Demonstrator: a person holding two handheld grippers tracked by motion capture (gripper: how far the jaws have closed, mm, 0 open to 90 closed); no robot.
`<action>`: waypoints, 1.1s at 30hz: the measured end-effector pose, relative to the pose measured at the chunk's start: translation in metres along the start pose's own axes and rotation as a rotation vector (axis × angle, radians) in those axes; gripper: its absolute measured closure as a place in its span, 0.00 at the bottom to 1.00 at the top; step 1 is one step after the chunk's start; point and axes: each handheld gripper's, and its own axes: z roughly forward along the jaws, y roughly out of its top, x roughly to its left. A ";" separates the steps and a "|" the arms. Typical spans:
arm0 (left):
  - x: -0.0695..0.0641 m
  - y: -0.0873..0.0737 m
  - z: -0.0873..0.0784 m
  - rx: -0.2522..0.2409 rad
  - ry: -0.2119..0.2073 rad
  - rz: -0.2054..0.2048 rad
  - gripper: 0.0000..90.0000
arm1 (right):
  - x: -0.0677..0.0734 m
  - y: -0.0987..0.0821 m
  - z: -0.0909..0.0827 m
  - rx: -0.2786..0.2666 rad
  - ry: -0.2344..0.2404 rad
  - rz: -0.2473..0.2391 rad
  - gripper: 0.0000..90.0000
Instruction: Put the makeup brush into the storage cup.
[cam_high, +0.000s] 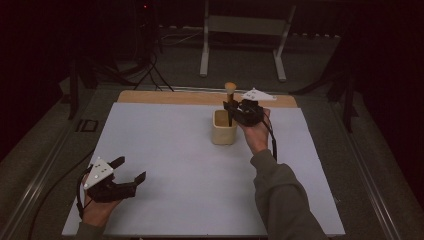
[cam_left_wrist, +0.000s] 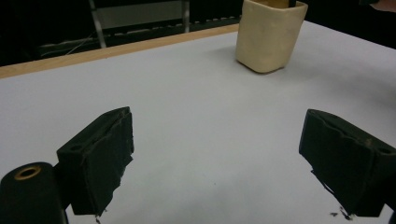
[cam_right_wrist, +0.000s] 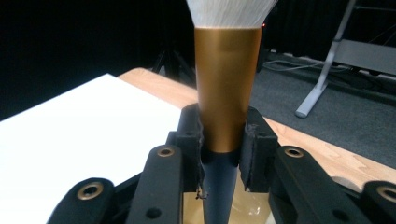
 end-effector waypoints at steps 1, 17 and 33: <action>0.000 0.000 0.000 0.000 0.000 0.000 0.13 | 0.000 0.000 0.001 0.008 0.007 0.000 0.63; 0.000 0.000 -0.001 -0.002 0.003 -0.001 0.12 | -0.008 -0.005 -0.004 0.070 -0.002 -0.010 0.12; 0.001 0.000 -0.001 -0.003 0.007 -0.005 0.12 | -0.007 -0.004 -0.008 0.076 0.009 -0.027 0.12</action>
